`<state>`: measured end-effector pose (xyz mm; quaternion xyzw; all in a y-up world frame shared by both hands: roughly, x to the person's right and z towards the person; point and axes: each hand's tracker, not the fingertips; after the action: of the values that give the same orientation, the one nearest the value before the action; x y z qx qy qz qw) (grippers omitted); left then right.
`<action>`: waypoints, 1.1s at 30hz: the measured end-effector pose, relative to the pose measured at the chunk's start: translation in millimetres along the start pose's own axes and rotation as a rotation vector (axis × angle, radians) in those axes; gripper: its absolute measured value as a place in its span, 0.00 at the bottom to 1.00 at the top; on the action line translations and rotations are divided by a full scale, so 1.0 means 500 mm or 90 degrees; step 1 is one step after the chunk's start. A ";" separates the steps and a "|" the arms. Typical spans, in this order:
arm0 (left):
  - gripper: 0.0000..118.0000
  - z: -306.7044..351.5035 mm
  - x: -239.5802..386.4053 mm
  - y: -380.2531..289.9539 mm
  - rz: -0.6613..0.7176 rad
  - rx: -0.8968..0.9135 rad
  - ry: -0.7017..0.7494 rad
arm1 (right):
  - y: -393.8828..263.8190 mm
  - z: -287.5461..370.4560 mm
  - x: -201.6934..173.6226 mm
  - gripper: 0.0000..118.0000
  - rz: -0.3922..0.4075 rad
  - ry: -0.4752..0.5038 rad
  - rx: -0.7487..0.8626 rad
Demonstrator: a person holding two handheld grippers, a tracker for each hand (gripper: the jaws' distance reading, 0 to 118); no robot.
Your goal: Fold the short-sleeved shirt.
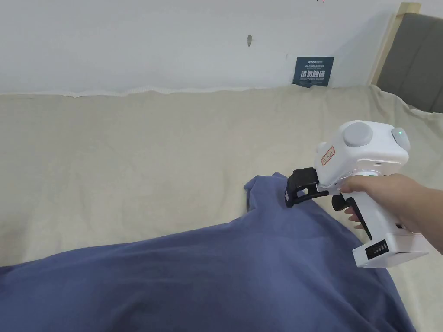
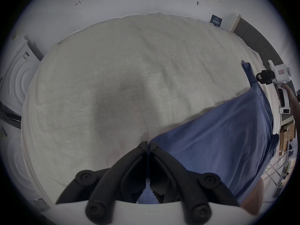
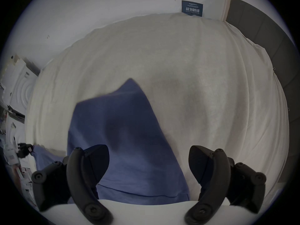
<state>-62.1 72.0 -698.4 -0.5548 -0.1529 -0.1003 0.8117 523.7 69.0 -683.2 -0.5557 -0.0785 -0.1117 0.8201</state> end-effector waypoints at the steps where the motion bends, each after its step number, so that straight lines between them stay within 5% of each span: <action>1: 0.01 -0.002 -0.003 0.002 0.000 0.001 0.002 | -0.001 -0.003 -0.001 0.80 0.012 -0.002 -0.025; 3: 0.01 -0.004 -0.005 0.001 0.008 0.000 0.002 | -0.007 -0.009 -0.006 0.44 0.020 -0.010 -0.060; 4: 0.01 -0.005 -0.005 0.000 0.010 0.000 0.002 | -0.015 -0.014 -0.006 0.34 0.018 -0.018 -0.058; 5: 0.01 -0.007 -0.004 0.001 0.012 0.000 0.002 | -0.018 -0.009 -0.008 0.10 0.026 -0.050 -0.046; 6: 0.01 -0.007 -0.004 0.000 0.013 0.000 0.003 | -0.017 0.003 -0.003 0.01 0.018 -0.024 -0.037; 7: 0.01 -0.008 -0.004 -0.001 0.016 0.001 0.003 | -0.015 0.007 -0.001 0.01 -0.004 0.019 -0.038; 12: 0.01 0.013 -0.007 -0.010 0.035 0.014 -0.002 | -0.023 0.075 0.002 0.01 0.027 0.016 0.010; 19: 0.01 0.077 -0.007 -0.040 0.045 0.037 -0.017 | -0.078 0.218 0.060 0.01 -0.032 0.100 0.066; 33: 0.01 0.309 0.021 -0.284 0.047 0.105 -0.097 | -0.429 0.458 0.104 0.01 -0.029 0.133 0.095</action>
<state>-120.7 164.3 -518.7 -0.4976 -0.2011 -0.0152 0.8436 514.6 200.3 -393.4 -0.4766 -0.0129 -0.1815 0.8601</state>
